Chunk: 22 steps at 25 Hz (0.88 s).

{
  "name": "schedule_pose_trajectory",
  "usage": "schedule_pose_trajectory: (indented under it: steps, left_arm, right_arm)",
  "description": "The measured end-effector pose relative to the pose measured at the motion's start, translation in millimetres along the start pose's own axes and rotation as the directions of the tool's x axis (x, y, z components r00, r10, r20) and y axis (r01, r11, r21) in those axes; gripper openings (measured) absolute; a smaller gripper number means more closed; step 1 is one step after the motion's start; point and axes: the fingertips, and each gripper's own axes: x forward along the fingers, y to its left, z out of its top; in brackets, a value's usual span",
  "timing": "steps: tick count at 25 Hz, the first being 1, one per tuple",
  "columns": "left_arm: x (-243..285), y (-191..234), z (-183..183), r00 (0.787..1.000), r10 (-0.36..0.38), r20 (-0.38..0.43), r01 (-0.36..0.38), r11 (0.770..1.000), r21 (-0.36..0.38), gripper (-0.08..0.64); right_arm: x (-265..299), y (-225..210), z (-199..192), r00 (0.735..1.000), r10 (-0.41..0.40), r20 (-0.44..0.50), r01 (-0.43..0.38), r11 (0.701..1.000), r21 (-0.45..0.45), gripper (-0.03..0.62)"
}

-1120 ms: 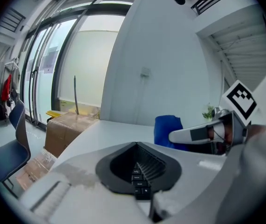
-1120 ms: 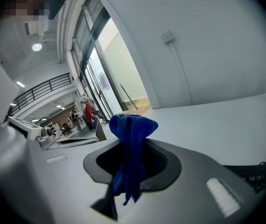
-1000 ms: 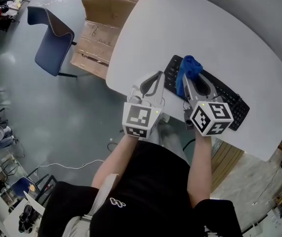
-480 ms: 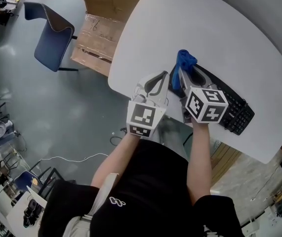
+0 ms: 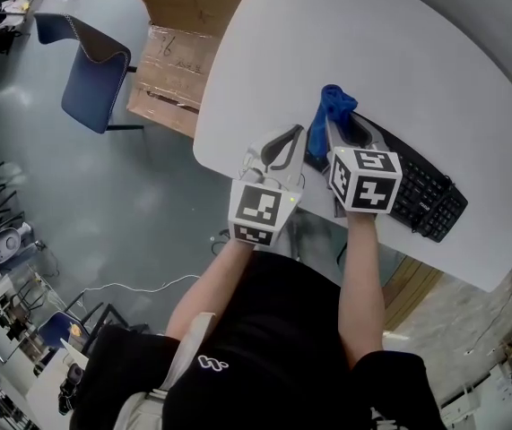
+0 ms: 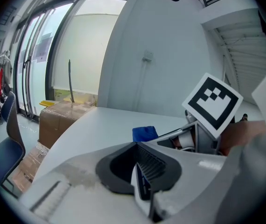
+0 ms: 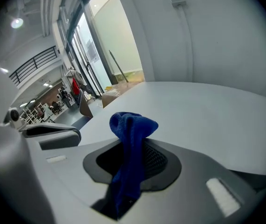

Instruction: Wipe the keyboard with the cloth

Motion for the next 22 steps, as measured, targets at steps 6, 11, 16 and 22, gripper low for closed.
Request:
schedule_pose_trajectory:
  steps: [6, 11, 16, 22]
  left_arm:
    - [9, -9, -7, 1.0, -0.016, -0.027, 0.017, 1.0, 0.018, -0.002]
    - [14, -17, -9, 0.999, -0.028, -0.046, 0.03, 0.999, 0.037, -0.002]
    - [20, -35, -2, 0.997, -0.059, -0.042, 0.061, 0.997, 0.054, -0.002]
    - [27, -60, -9, 0.993, -0.098, -0.058, 0.103, 0.991, 0.081, -0.002]
  right_arm:
    - [-3, -14, -7, 1.0, -0.016, -0.006, 0.016, 1.0, 0.019, 0.1]
    - [-13, -31, -12, 0.999, -0.044, -0.007, 0.044, 0.998, 0.038, 0.1]
    - [-23, -49, -20, 0.997, -0.078, -0.013, 0.079, 0.995, 0.055, 0.098]
    - [-41, -74, -37, 0.993, -0.114, -0.013, 0.115, 0.989, 0.089, 0.1]
